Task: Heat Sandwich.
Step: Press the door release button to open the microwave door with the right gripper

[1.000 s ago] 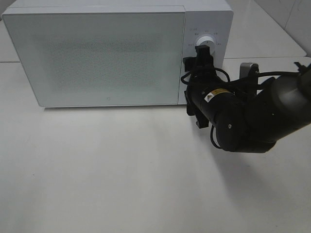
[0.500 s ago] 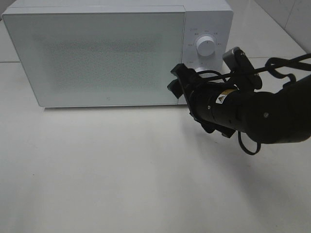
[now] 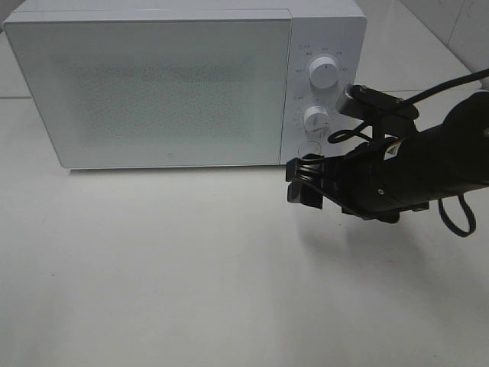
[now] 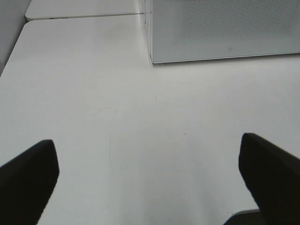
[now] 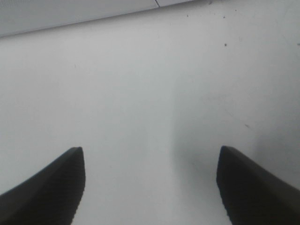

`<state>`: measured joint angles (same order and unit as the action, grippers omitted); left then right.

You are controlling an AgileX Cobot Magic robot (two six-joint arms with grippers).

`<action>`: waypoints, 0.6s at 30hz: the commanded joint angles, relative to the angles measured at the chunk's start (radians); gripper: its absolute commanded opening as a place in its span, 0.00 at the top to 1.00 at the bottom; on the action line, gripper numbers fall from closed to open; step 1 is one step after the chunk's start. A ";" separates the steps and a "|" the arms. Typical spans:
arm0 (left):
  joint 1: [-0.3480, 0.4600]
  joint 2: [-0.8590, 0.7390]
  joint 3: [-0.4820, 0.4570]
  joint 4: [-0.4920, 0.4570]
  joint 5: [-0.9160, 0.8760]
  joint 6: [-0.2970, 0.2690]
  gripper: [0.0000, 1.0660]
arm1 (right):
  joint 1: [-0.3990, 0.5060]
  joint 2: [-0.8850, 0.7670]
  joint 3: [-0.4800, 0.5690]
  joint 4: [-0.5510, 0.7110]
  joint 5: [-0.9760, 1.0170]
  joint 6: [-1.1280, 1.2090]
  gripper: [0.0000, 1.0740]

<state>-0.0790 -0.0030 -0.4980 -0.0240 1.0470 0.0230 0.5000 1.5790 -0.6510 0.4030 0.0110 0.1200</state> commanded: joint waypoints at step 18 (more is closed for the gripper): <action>0.002 -0.027 0.005 -0.008 -0.010 -0.002 0.04 | -0.024 -0.361 -0.002 -0.141 0.637 -0.297 0.29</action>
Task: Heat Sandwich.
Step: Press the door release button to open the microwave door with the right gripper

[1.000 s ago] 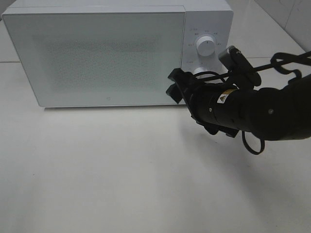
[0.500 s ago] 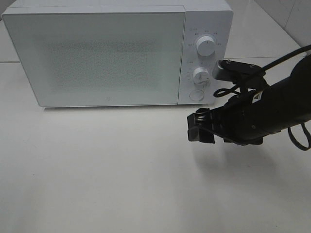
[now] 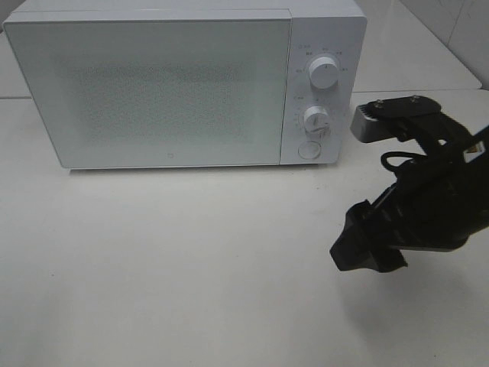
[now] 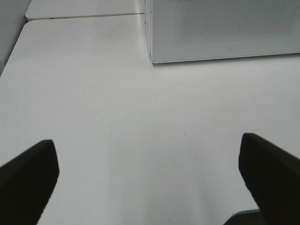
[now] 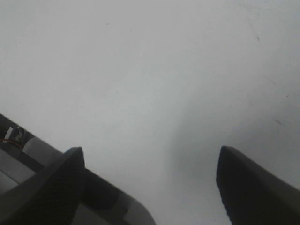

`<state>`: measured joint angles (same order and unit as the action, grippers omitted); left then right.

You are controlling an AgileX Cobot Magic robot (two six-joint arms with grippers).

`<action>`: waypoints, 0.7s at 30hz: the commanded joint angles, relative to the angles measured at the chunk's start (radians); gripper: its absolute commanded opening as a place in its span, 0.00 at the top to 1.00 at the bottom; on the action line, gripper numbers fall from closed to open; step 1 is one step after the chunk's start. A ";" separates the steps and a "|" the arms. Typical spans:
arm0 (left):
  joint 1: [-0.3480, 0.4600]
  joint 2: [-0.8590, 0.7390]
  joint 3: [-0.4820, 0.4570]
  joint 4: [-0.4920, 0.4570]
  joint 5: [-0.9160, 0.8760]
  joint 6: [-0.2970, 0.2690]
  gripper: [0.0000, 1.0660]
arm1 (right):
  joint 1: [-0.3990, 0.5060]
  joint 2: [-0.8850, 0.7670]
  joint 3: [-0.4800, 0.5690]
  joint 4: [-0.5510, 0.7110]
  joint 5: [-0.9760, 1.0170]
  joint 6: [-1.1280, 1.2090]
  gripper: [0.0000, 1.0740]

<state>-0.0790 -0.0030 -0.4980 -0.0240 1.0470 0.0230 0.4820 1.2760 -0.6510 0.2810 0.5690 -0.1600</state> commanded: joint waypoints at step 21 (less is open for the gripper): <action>0.002 -0.027 0.005 -0.008 -0.010 -0.002 0.04 | -0.006 -0.727 -0.001 -0.208 0.452 0.154 0.29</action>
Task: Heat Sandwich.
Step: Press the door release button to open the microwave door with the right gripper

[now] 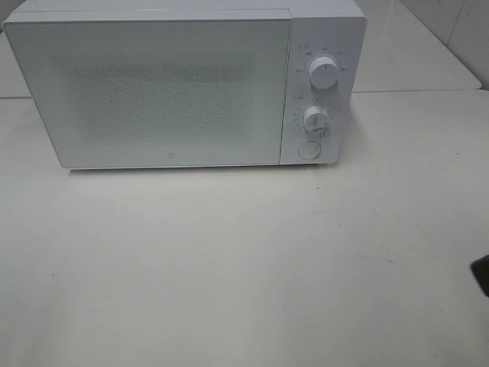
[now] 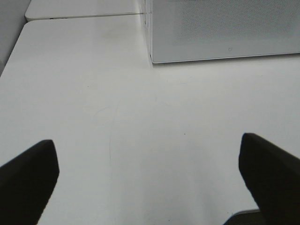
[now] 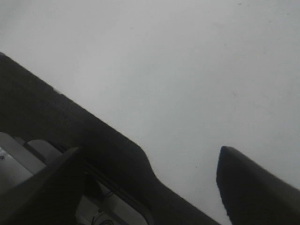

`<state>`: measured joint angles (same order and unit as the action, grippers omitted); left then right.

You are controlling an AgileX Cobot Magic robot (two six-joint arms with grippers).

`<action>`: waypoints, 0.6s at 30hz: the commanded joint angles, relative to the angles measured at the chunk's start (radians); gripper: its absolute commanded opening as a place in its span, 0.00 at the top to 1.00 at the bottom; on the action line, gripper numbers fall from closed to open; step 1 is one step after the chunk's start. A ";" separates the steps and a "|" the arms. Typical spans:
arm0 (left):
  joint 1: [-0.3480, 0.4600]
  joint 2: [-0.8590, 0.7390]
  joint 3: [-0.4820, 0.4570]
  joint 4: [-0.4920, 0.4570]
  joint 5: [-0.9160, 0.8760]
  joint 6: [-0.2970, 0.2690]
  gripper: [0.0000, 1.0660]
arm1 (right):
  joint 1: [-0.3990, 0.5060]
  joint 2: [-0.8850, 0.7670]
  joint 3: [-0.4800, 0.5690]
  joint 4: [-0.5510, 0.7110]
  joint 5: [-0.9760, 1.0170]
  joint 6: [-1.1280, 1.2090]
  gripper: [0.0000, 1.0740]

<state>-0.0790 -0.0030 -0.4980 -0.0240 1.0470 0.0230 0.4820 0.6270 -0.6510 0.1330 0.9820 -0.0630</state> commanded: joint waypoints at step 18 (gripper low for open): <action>0.002 -0.027 0.005 -0.008 -0.010 -0.002 0.04 | -0.240 -0.472 0.014 -0.185 0.101 0.149 0.29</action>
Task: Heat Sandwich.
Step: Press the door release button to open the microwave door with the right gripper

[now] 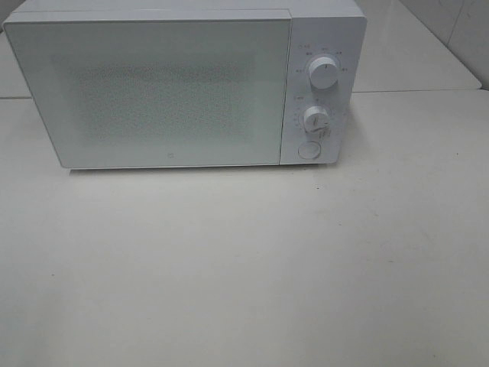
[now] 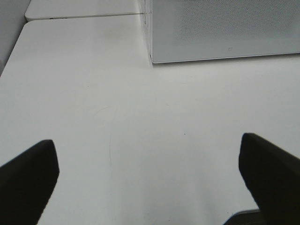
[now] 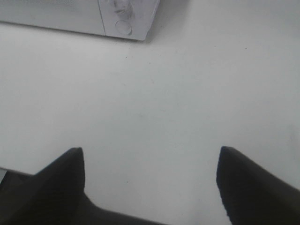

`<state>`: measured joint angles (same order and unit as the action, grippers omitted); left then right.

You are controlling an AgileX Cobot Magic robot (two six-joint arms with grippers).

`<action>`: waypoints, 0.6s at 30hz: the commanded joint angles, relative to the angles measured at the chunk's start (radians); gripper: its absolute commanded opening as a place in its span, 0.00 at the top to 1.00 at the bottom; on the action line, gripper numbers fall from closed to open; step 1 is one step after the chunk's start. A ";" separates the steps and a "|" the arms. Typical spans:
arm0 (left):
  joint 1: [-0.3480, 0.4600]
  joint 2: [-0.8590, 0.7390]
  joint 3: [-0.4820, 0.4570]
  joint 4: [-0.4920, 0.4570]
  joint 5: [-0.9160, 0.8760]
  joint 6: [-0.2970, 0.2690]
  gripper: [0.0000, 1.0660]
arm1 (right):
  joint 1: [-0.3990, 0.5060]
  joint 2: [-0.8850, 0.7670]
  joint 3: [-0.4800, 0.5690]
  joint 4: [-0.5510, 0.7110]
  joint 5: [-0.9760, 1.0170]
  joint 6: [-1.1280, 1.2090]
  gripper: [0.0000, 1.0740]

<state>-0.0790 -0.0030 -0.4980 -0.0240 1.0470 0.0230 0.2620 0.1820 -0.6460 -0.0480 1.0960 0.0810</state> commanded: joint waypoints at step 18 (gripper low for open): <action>0.002 -0.023 0.005 -0.007 -0.010 -0.002 0.04 | -0.216 -0.213 0.141 0.007 -0.059 0.005 0.29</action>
<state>-0.0790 -0.0030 -0.4980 -0.0240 1.0470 0.0230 0.0540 -0.0040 -0.5070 -0.0430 1.0330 0.0830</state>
